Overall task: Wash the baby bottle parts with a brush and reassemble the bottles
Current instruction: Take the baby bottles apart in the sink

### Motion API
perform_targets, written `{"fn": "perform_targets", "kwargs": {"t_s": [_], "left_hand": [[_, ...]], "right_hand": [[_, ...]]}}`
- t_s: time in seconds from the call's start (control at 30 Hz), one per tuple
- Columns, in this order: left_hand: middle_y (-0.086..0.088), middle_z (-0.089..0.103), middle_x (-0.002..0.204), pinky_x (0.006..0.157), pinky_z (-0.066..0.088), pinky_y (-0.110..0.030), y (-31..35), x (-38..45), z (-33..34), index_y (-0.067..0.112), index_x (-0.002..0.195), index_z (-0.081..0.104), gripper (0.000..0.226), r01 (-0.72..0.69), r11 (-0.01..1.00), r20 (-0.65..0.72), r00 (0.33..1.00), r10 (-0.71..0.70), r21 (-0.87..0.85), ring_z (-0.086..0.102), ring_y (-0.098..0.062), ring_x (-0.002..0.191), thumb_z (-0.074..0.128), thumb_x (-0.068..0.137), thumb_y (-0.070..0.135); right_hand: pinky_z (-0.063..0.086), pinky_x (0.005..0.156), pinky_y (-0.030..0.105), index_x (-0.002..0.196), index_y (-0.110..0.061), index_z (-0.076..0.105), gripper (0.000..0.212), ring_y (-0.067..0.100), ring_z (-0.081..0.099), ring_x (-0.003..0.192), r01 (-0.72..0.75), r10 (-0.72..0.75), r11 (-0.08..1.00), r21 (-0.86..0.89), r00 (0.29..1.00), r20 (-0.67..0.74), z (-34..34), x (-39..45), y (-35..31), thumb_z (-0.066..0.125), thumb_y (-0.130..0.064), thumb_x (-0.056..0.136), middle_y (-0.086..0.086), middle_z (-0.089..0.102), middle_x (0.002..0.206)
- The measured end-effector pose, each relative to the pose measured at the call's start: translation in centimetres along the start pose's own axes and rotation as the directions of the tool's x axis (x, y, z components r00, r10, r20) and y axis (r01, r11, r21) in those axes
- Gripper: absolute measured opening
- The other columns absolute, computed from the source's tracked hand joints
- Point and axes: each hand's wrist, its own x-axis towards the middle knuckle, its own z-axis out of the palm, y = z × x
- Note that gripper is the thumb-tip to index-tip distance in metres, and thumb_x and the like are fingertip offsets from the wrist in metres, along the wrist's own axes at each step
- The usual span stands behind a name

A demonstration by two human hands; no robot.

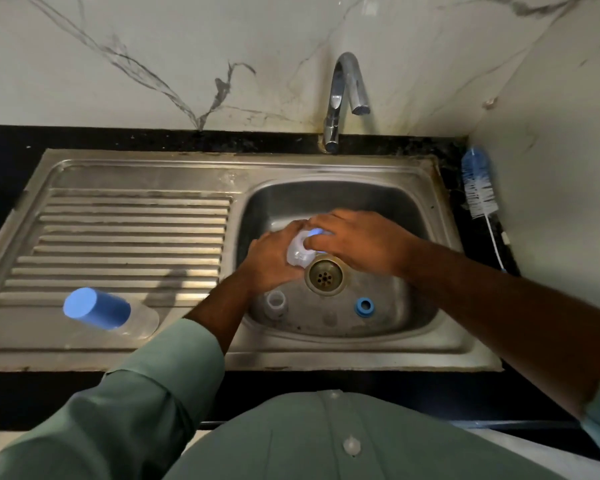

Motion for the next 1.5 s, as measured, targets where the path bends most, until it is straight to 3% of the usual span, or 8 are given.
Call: {"fn": "perform_targets", "kwargs": {"t_s": [0.17,0.53,1.03,1.13,1.23,1.33,1.4,1.5], "left_hand": [[-0.004,0.056,0.124,0.091,0.044,-0.029,-2.9,2.9,1.9,0.025,0.125,0.052,0.062,0.138,0.989,-0.041,0.989,-0.140,-0.059,0.057,-0.025,0.112,0.082,0.071,0.019],[-0.013,0.038,0.137,0.096,0.046,-0.042,-8.2,7.2,6.5,0.021,0.138,0.043,0.058,0.233,0.937,0.149,0.949,-0.277,0.261,0.050,-0.035,0.119,0.064,0.087,0.005],[-0.009,0.005,0.163,0.116,0.027,-0.049,-7.9,6.5,6.7,0.038,0.154,0.013,0.095,0.253,0.903,0.227,0.912,-0.343,0.347,0.010,-0.036,0.148,0.074,0.083,0.024],[-0.009,0.014,0.162,0.116,0.019,-0.051,-6.0,5.9,5.1,0.037,0.154,0.019,0.086,0.264,0.906,0.032,0.956,-0.290,0.329,0.014,-0.034,0.148,0.071,0.086,0.033],[-0.008,0.055,0.138,0.102,0.040,-0.033,-2.6,3.9,4.2,0.021,0.140,0.051,0.049,0.200,0.972,-0.377,0.897,-0.233,-0.125,0.053,-0.026,0.123,0.060,0.092,0.011],[-0.009,0.067,0.116,0.068,0.052,-0.029,1.6,1.6,3.4,0.025,0.129,0.058,0.030,0.335,0.533,0.066,0.885,-0.460,-0.777,0.066,-0.025,0.091,0.056,0.099,0.021],[-0.012,0.069,0.110,0.061,0.052,-0.030,3.0,0.5,3.2,0.023,0.127,0.060,0.029,0.433,0.355,0.315,0.885,-0.344,-0.829,0.068,-0.024,0.081,0.052,0.100,0.033],[-0.020,0.067,0.107,0.060,0.056,-0.029,3.7,-0.2,2.8,0.003,0.129,0.057,0.032,0.357,0.207,0.303,0.919,-0.251,-0.911,0.065,-0.023,0.079,0.051,0.099,0.014]], "right_hand": [[0.054,0.077,0.046,0.124,-0.017,0.057,0.038,0.032,0.060,0.102,-0.101,0.111,0.975,0.198,0.993,-0.036,3.2,0.0,1.9,0.061,-0.027,0.087,0.010,0.057,0.125],[0.047,0.090,0.035,0.129,-0.022,0.050,0.041,0.020,0.056,0.109,-0.535,0.385,0.725,0.435,0.837,0.389,12.7,2.2,2.9,0.057,-0.025,0.089,0.000,0.053,0.127],[0.033,0.101,0.024,0.140,-0.020,0.043,0.058,0.017,0.045,0.127,-0.614,0.501,0.486,0.622,0.779,0.378,15.2,2.3,2.3,0.066,-0.023,0.086,0.001,0.046,0.142],[0.037,0.097,0.022,0.133,-0.018,0.050,0.054,0.013,0.049,0.116,-0.554,0.526,0.454,0.698,0.799,0.293,14.1,1.4,2.0,0.071,-0.019,0.083,0.001,0.050,0.131],[0.043,0.086,0.022,0.118,-0.019,0.056,0.048,0.005,0.048,0.099,-0.485,0.642,0.371,0.792,0.750,0.158,11.5,0.6,1.3,0.078,-0.017,0.075,-0.005,0.050,0.113],[0.046,0.078,0.019,0.100,-0.021,0.058,0.038,0.010,0.053,0.093,-0.365,0.696,0.358,0.859,0.718,0.015,8.6,-0.1,-0.1,0.082,-0.019,0.071,-0.006,0.055,0.101],[0.049,0.078,0.018,0.098,-0.024,0.060,0.033,0.010,0.058,0.091,-0.265,0.711,0.320,0.909,0.701,-0.046,7.3,-0.6,-1.3,0.081,-0.019,0.073,-0.008,0.060,0.097],[0.052,0.088,0.027,0.105,-0.024,0.064,0.035,0.011,0.064,0.098,-0.114,0.657,0.229,0.967,0.751,-0.067,5.7,-1.7,-2.6,0.079,-0.016,0.075,-0.006,0.066,0.103]]}}
